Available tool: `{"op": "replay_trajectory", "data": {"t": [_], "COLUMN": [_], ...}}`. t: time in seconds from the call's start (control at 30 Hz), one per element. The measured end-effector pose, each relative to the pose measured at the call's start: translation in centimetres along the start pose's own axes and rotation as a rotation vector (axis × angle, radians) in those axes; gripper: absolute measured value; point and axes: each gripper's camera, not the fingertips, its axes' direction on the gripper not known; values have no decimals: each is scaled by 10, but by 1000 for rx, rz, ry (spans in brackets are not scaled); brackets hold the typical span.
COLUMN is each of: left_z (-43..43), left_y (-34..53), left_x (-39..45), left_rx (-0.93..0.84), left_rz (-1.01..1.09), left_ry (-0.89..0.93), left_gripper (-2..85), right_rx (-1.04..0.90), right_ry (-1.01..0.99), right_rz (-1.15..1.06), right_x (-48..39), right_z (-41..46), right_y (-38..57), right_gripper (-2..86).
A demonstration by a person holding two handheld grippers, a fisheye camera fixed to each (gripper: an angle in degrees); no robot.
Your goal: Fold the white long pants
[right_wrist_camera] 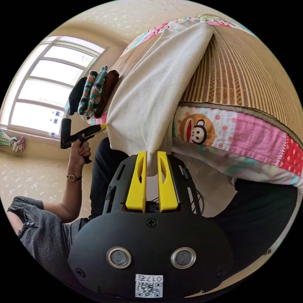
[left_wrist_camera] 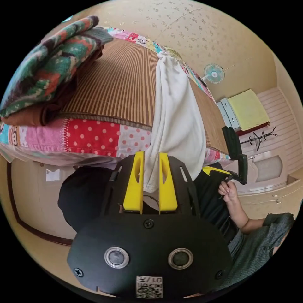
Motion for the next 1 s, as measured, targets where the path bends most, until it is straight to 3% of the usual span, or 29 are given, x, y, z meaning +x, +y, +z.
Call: {"op": "replay_trajectory", "data": {"t": [0.1,0.23,0.4,0.57,0.67,0.73,0.77,0.87,0.93,1.0], "left_z": [-1,36,61,79,89,79,62,37,49,72], "left_y": [-10,-26,-2,40,65,70,71,51,24,-7], "left_x": [8,25,59,80,94,96,98,103,110,128], "left_rx": [46,-33,-33,-170,-277,-233,-123,60,20,-9], "left_rz": [66,141,155,168,207,183,170,165,177,216], "left_ry": [31,7,-56,94,84,4,-43,-47,-6,2], "left_gripper": [124,135,57,52,65,80,91,104,117,130], "right_rx": [76,119,121,48,-33,-64,-55,75,172,207], "right_ry": [36,-132,-181,-75,-14,66,96,309,459,472], "right_rz": [23,36,38,-45,-103,-84,-63,-18,-28,-53], "right_x": [17,43,46,36,35,33,33,19,-1,-15], "right_z": [-15,-4,1,-23,-45,-55,-57,-74,-74,-65], "right_y": [0,-15,-10,20,46,60,62,62,47,30], "right_gripper": [109,122,50,28,29,33,37,63,73,78]}}
